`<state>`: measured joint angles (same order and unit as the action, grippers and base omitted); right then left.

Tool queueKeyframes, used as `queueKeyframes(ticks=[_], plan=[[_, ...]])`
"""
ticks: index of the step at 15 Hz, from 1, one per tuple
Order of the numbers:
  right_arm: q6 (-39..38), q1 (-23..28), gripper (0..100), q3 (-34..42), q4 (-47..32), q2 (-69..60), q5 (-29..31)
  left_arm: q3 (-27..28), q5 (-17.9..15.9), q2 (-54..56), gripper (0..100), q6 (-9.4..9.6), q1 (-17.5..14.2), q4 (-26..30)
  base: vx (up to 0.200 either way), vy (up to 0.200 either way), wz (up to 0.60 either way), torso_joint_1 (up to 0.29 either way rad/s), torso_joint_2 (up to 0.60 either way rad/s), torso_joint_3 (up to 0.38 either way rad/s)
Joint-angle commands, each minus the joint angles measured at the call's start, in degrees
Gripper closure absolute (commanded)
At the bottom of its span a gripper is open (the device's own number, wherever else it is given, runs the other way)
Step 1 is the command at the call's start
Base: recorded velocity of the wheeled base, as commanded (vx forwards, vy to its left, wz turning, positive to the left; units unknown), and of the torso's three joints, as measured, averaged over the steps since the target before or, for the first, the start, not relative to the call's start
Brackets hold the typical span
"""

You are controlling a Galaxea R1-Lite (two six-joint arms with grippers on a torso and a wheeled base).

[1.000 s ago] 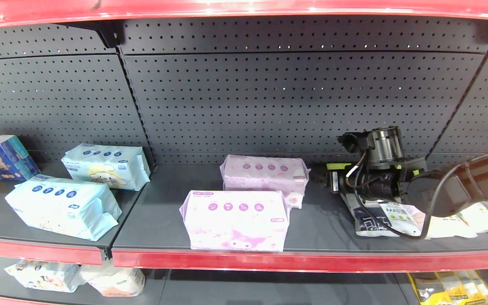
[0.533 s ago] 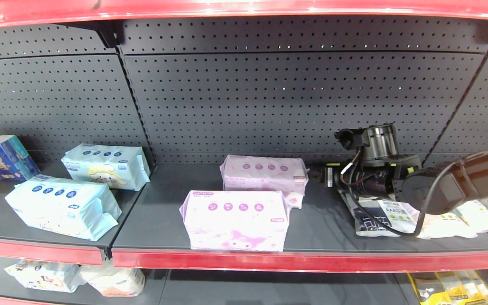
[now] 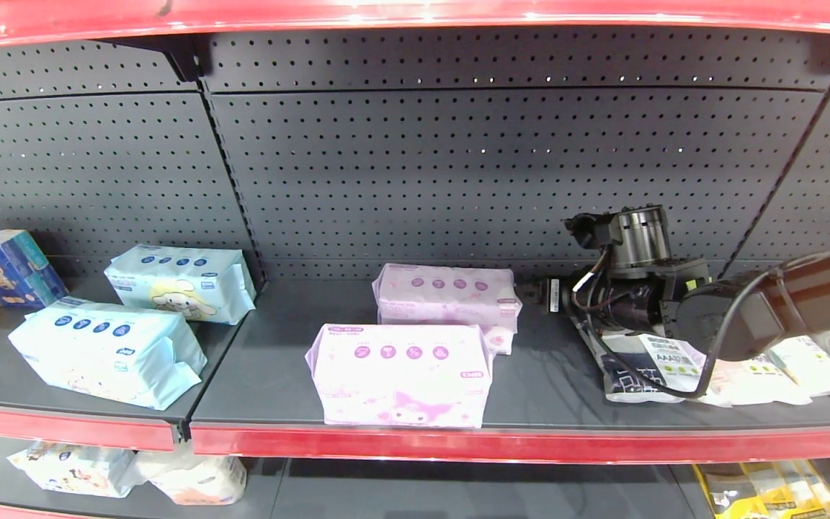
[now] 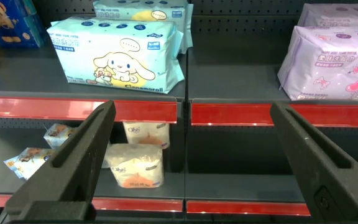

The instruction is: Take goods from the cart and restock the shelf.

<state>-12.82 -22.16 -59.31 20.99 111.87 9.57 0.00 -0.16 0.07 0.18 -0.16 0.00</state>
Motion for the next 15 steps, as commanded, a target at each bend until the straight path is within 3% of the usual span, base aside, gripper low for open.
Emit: queueKeyframes(ticks=[1,15], plan=[[0.0,-0.3,0,0.0,0.0,0.1,0.0,0.0,0.0,-0.1,0,-0.01,0.0,0.0,0.000,0.000,0.00,0.000,0.00,0.000],[-0.6,-2.2,0,-1.0,0.1,1.4,0.2,0.0,0.0,-0.1,0,-0.01,0.0,0.0,0.000,0.000,0.00,0.000,0.00,0.000]])
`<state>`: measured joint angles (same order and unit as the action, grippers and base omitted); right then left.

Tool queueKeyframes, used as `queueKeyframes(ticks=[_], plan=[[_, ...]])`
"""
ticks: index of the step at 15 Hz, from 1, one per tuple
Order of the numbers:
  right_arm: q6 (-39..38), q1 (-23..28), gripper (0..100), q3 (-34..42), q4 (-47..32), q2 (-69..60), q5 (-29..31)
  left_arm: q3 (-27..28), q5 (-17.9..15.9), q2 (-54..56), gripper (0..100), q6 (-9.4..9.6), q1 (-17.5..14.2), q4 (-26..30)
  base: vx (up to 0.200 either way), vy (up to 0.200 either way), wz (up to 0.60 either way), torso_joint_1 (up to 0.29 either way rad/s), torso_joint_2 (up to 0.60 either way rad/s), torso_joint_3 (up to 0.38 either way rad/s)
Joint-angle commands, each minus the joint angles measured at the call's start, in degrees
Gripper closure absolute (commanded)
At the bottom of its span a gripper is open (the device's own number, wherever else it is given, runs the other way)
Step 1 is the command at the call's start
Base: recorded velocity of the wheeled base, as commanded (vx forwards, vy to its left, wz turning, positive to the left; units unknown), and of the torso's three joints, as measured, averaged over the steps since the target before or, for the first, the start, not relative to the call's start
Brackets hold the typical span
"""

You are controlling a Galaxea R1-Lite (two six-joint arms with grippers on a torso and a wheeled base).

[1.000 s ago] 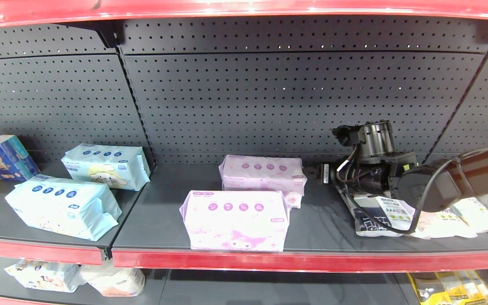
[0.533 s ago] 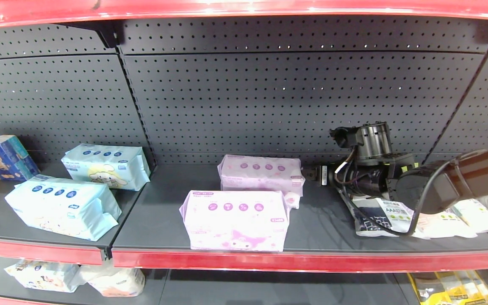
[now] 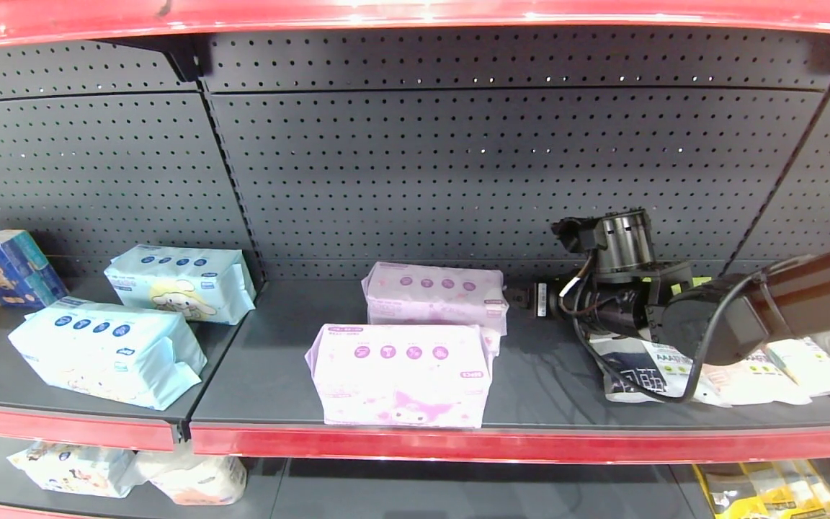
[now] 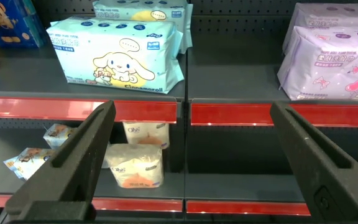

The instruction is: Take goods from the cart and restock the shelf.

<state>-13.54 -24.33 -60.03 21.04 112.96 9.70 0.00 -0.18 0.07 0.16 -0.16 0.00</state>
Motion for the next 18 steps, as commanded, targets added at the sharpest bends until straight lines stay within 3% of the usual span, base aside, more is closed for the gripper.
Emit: queueKeyframes(ticks=[1,18], plan=[[0.0,0.0,0,-0.7,0.1,0.6,0.0,0.0,0.0,-0.1,0,0.02,0.0,0.0,0.000,0.000,0.00,0.000,0.00,0.000],[0.2,0.7,0,-1.7,0.1,-0.5,0.0,0.0,0.0,-0.1,0,0.02,0.0,0.0,0.000,0.000,0.00,0.000,0.00,0.000]])
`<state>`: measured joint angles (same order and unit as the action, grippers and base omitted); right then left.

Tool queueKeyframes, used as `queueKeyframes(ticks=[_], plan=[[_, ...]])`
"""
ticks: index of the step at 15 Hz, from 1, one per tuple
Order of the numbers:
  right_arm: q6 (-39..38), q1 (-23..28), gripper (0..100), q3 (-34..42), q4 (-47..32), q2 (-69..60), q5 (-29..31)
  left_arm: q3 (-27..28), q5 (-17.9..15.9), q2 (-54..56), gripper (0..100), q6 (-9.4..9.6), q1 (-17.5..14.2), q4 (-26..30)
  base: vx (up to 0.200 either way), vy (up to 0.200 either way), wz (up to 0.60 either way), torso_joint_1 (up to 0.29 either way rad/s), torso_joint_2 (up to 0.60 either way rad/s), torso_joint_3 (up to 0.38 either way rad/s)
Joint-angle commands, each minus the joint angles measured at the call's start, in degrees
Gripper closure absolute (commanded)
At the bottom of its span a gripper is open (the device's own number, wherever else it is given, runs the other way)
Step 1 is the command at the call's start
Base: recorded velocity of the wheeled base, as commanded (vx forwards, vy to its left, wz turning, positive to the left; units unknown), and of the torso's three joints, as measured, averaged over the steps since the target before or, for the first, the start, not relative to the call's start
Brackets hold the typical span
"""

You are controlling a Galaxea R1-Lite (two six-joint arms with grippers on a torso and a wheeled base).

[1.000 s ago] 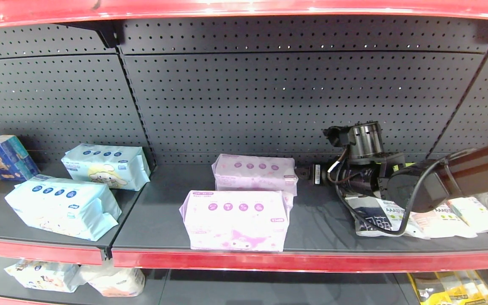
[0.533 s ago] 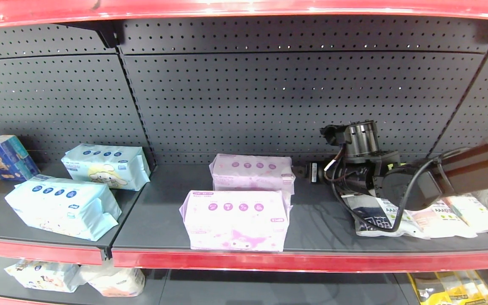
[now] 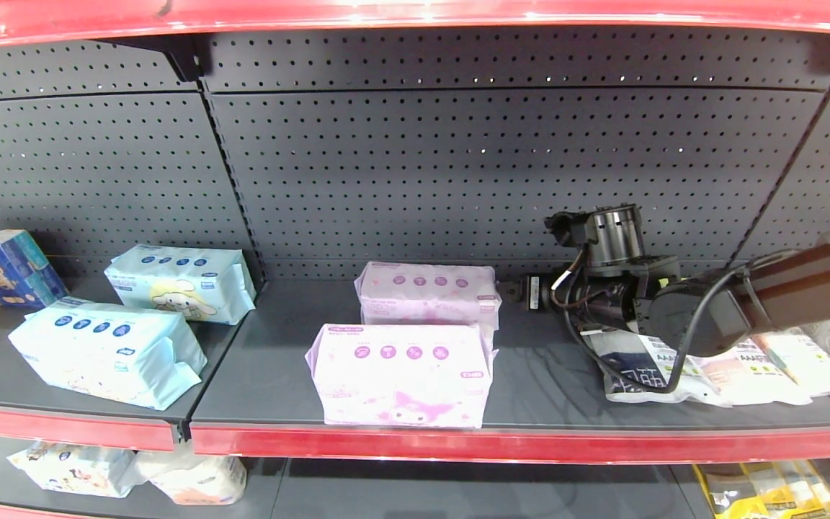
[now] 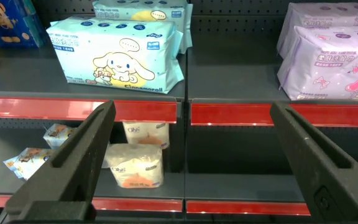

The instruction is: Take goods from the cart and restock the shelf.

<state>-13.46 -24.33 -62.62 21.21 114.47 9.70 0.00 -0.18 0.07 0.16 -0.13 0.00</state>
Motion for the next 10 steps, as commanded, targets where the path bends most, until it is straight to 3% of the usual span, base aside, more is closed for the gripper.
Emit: queueKeyframes(ticks=[1,10], plan=[[0.3,1.4,0,2.4,-0.1,-3.7,0.0,0.0,0.0,-0.1,0,0.02,0.0,0.0,0.000,0.000,0.00,0.000,0.00,0.000],[0.9,8.0,0,23.0,-0.3,-25.7,-2.1,0.0,0.0,-0.1,0,0.02,0.0,0.0,0.000,0.000,0.00,0.000,0.00,0.000]])
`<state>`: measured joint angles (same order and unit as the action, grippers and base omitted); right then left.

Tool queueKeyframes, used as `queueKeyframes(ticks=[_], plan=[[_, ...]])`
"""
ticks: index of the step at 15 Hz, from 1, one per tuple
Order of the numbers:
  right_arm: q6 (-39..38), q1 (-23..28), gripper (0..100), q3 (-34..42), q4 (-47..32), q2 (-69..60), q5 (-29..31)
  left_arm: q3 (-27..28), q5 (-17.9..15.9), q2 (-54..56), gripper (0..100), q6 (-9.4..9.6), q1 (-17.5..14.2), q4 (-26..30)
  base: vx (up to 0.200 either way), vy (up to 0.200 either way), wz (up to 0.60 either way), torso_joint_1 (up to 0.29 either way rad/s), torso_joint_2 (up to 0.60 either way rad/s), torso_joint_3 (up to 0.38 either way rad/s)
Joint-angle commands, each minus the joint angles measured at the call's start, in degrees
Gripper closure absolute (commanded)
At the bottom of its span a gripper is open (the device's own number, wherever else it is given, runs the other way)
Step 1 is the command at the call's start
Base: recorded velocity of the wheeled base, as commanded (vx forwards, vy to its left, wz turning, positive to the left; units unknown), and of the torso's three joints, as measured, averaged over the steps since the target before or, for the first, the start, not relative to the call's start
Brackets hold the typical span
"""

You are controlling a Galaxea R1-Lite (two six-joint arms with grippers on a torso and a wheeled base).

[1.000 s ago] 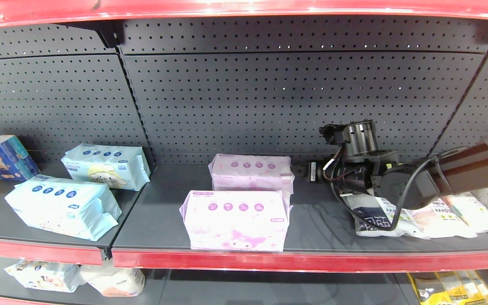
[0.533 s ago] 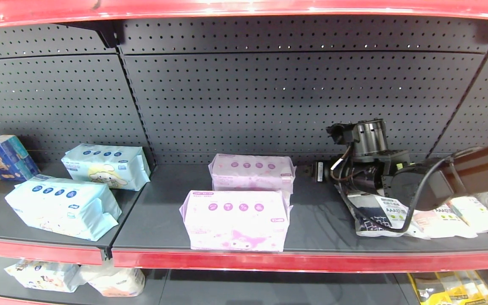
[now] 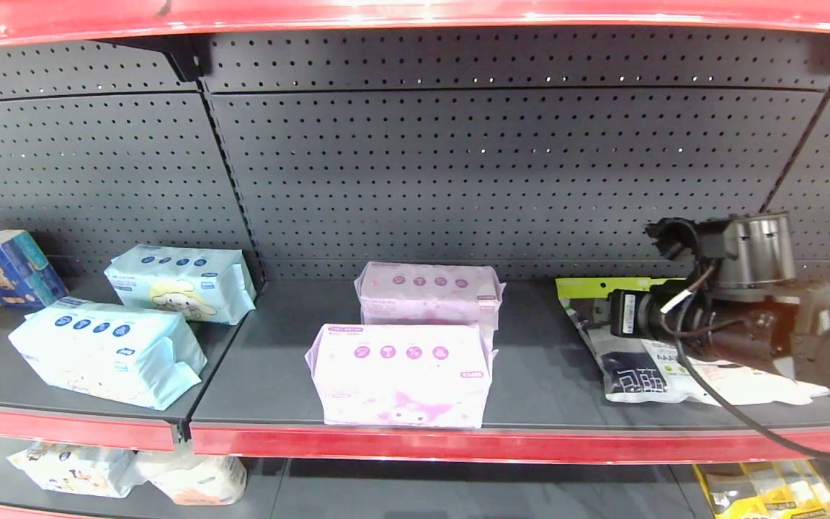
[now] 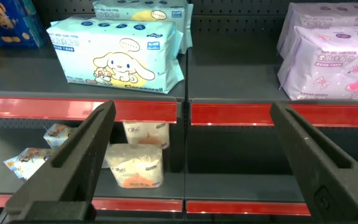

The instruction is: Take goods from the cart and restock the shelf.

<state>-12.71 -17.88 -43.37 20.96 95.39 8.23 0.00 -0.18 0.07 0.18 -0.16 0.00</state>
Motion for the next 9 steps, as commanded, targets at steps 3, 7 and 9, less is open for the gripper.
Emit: queueKeyframes(ticks=[3,7,9], plan=[[10.5,12.3,0,13.2,-0.1,-23.2,-8.6,0.0,0.0,-0.1,0,-0.01,0.0,0.0,0.000,0.000,0.00,0.000,0.00,0.000],[19.3,21.8,0,21.0,-0.1,-37.9,-14.5,0.0,0.0,-0.1,0,-0.01,0.0,0.0,0.000,0.000,0.00,0.000,0.00,0.000],[22.6,21.8,0,21.8,-3.7,-46.3,-15.0,0.0,0.0,-0.1,0,-0.01,0.0,0.0,0.000,0.000,0.00,0.000,0.00,0.000]])
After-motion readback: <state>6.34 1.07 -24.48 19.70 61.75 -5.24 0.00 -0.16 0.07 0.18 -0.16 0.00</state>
